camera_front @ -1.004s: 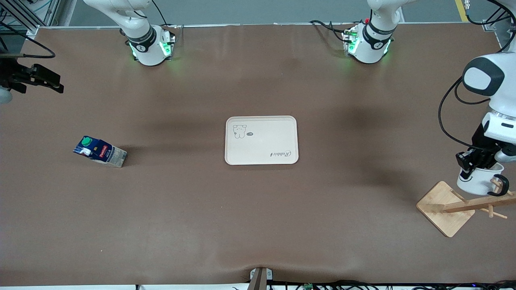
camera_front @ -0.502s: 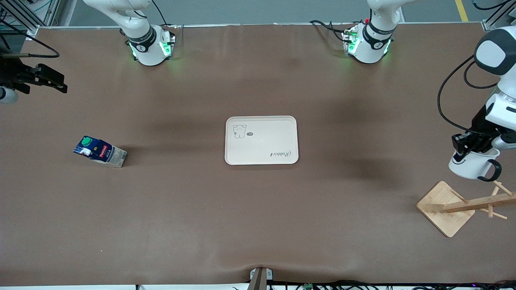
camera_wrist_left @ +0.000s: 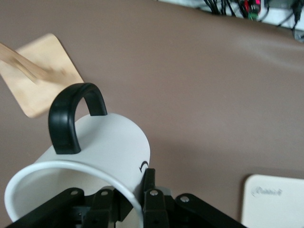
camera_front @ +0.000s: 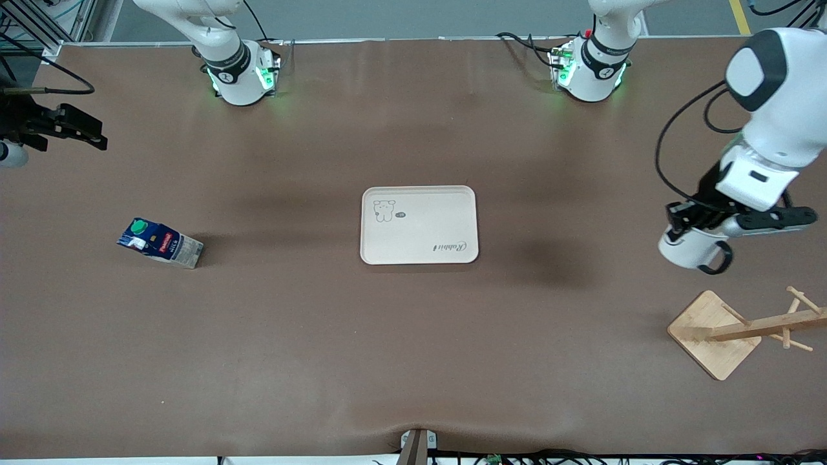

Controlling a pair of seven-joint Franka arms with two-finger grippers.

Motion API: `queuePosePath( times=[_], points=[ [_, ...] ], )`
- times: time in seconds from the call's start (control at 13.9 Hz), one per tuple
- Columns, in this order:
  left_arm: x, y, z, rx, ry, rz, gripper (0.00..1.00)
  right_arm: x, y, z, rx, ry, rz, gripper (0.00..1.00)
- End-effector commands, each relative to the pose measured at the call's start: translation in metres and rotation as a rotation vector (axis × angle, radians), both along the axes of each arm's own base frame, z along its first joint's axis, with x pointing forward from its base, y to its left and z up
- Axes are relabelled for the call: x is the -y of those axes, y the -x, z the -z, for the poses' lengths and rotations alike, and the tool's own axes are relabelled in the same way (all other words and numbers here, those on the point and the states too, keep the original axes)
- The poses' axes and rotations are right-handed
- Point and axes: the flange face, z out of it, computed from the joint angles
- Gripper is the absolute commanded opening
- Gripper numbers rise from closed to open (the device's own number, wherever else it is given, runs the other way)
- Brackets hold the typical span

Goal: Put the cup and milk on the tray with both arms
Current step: 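Carry the mug over the white tray with the left gripper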

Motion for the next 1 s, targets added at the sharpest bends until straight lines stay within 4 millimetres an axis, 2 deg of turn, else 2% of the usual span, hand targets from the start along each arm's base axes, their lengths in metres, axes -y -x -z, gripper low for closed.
queuePosePath(
  times=[0.0,0.14,0.43,0.65,0.79,0.86,0.93],
  points=[
    [0.037,-0.003,0.011,-0.097,0.046,-0.026,0.0,0.006,-0.006,0.001,-0.004,-0.004,0.005,1.0],
    [0.074,0.002,0.028,-0.156,0.063,-0.046,0.0,0.008,-0.008,0.006,-0.015,-0.001,0.011,1.0],
    [0.163,0.016,0.067,-0.282,0.113,-0.138,0.0,0.014,-0.018,0.023,-0.044,0.002,0.018,1.0],
    [0.213,0.026,0.106,-0.376,0.109,-0.188,0.0,0.021,-0.024,0.029,-0.053,0.0,0.027,1.0],
    [0.259,0.038,0.135,-0.405,0.047,-0.245,0.0,0.021,-0.025,0.029,-0.052,-0.003,0.029,1.0],
    [0.279,0.038,0.149,-0.415,0.031,-0.293,0.0,0.021,-0.027,0.035,-0.062,-0.01,0.033,1.0],
    [0.298,0.04,0.161,-0.421,0.018,-0.319,0.0,0.027,-0.037,0.058,-0.11,-0.017,0.042,1.0]
  ],
)
